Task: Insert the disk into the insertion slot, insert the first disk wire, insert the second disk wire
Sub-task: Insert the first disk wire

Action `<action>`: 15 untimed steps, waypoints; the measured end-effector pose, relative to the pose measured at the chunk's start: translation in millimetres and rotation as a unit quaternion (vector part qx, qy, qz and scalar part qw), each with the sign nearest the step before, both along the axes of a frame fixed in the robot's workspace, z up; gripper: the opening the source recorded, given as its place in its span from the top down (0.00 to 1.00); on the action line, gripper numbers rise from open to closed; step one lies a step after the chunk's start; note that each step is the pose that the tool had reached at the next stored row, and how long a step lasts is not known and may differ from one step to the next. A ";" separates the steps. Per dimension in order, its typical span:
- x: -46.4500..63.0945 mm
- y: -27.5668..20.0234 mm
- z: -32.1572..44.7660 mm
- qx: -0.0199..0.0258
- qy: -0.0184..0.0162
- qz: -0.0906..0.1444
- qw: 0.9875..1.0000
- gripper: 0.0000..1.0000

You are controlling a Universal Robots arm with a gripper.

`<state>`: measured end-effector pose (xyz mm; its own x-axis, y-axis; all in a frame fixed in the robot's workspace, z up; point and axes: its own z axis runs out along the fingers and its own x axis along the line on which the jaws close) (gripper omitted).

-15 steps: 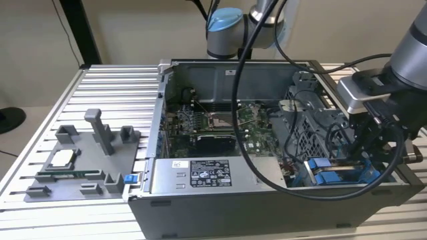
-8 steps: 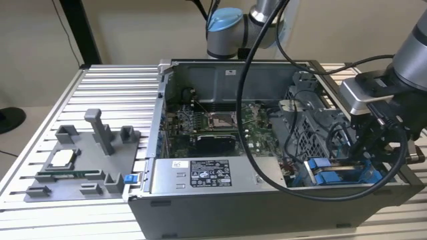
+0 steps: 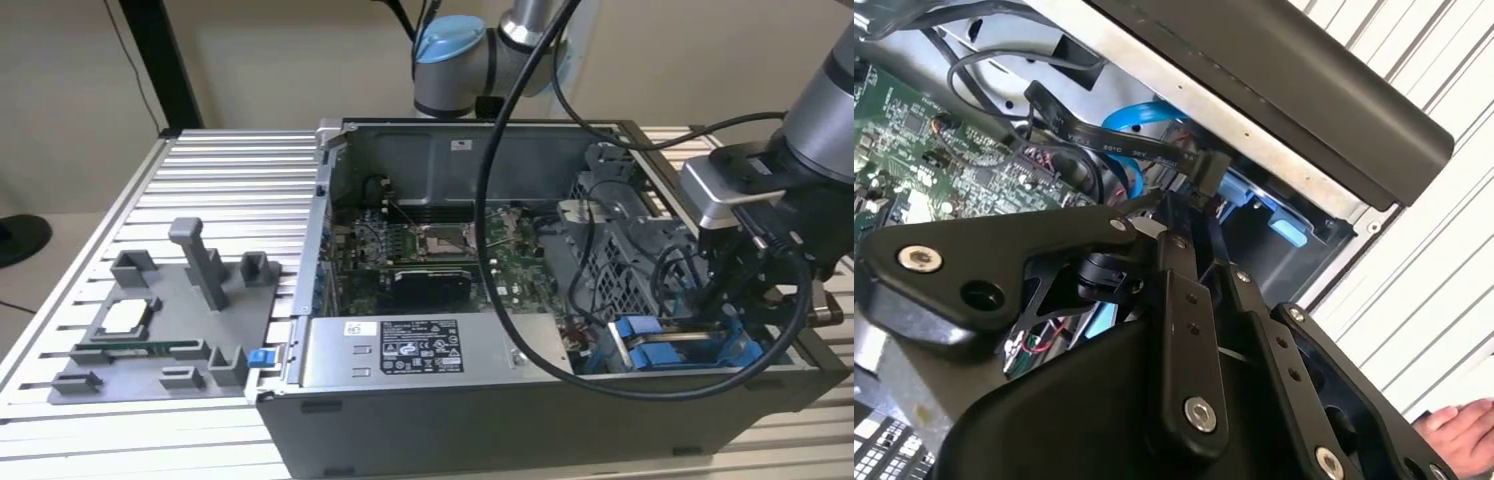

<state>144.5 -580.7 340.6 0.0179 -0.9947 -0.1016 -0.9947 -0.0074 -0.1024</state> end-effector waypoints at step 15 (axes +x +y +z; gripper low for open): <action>0.4 0.9 -10.8 0.001 0.002 -0.008 1.000 1.00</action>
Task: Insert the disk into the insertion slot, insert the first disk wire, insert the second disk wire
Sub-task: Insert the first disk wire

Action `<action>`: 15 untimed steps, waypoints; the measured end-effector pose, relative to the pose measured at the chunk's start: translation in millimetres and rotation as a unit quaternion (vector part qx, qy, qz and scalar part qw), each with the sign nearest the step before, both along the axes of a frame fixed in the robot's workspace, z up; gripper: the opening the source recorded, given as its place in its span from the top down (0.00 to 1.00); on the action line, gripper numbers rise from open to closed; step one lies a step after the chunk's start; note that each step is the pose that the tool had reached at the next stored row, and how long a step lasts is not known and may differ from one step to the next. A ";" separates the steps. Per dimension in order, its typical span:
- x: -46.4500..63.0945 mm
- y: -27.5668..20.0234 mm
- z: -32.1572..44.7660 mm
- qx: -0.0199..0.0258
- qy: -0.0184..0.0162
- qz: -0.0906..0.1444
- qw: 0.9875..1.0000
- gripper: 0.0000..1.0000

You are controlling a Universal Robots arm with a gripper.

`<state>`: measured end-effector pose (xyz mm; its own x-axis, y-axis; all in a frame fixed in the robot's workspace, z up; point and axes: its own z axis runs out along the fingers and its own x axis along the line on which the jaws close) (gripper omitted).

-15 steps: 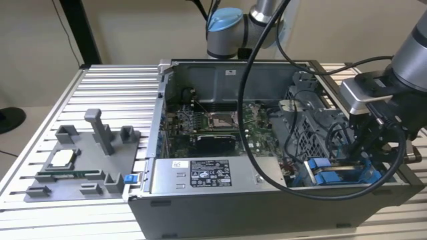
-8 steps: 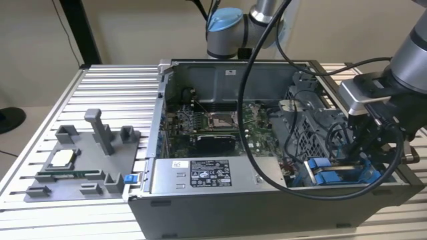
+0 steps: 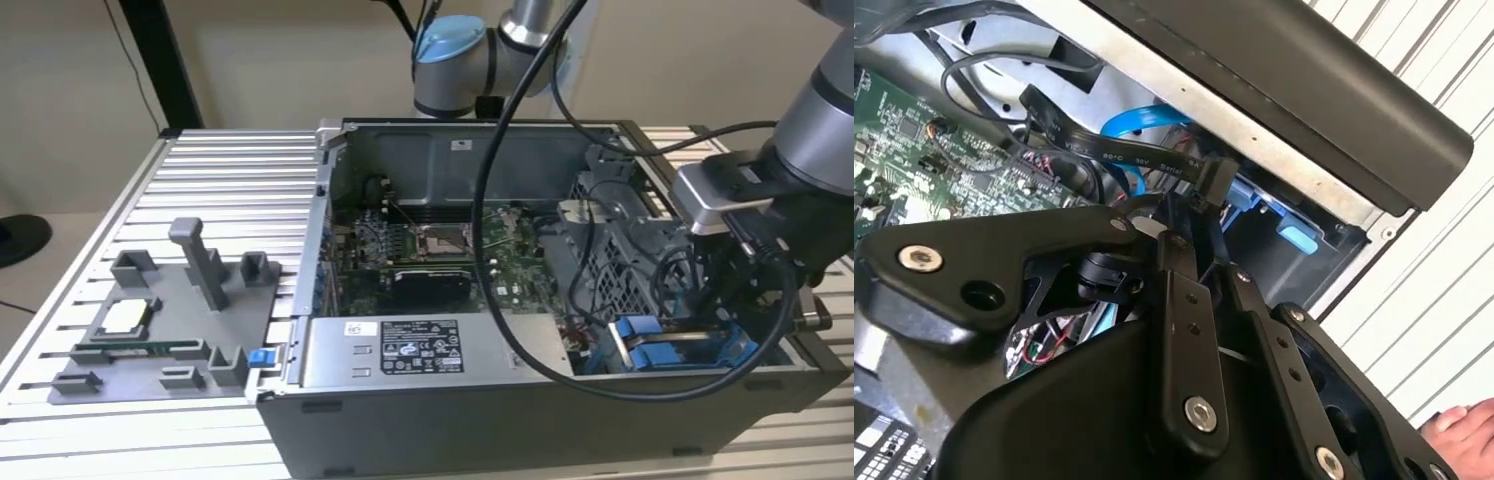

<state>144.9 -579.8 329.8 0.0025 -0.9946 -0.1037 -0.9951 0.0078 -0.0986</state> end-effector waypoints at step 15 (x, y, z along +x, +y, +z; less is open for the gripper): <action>3.9 -0.2 41.3 0.007 0.005 -0.001 1.000 1.00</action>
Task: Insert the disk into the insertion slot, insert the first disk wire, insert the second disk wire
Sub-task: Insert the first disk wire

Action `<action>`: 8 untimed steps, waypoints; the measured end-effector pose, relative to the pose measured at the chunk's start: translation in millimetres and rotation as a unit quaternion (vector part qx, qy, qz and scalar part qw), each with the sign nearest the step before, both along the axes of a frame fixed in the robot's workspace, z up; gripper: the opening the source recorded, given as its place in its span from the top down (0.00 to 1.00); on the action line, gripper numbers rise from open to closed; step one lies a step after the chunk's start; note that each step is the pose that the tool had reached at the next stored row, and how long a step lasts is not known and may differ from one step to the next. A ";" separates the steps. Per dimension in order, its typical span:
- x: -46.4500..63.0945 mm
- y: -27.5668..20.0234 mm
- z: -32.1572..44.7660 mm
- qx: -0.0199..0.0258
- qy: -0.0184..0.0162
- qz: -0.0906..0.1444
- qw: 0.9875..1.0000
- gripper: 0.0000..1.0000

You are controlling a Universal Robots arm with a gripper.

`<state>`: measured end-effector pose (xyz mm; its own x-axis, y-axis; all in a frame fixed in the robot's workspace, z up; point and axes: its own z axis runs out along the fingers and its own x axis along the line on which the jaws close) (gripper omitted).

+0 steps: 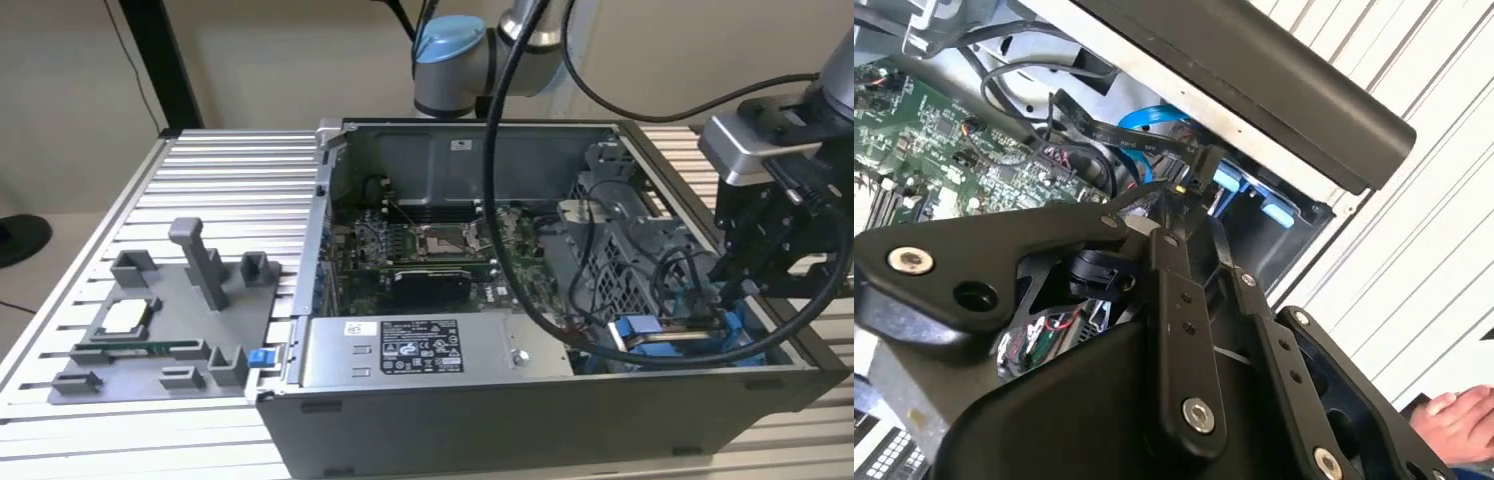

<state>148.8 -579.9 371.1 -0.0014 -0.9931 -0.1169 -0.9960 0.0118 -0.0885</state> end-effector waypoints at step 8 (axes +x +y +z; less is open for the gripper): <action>17.5 -0.5 1.8 0.000 0.024 0.000 1.000 1.00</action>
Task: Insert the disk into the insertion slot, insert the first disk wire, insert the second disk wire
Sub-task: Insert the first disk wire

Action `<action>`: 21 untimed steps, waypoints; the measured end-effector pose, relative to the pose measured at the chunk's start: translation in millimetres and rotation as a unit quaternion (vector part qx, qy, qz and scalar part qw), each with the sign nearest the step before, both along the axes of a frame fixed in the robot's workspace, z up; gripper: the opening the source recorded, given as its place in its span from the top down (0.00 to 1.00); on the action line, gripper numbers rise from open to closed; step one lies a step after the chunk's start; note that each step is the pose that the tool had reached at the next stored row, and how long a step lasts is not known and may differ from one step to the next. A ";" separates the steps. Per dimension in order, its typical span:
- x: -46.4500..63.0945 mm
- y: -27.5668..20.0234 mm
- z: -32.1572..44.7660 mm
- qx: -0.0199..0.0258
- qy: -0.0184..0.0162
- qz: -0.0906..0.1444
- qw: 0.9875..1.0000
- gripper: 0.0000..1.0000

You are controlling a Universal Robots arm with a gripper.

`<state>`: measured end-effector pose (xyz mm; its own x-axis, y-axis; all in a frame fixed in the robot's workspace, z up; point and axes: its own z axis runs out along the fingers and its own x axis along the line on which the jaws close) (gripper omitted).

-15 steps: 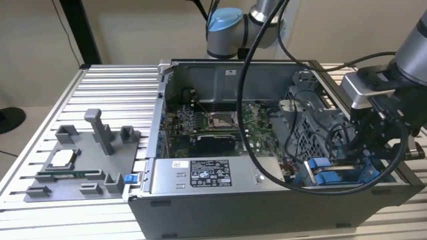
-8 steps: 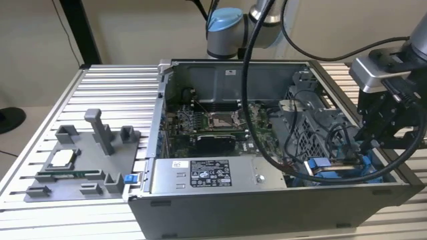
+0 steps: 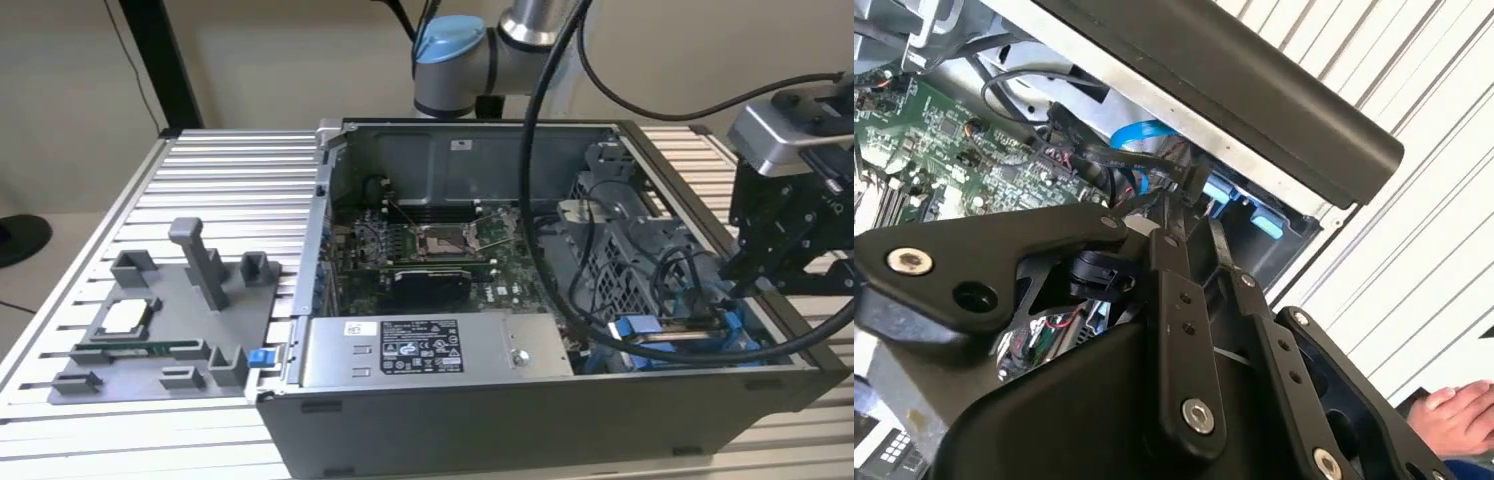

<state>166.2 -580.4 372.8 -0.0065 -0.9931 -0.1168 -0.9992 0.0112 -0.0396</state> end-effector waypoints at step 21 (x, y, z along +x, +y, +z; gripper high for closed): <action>39.9 -0.1 -3.1 0.000 0.048 0.014 0.999 1.00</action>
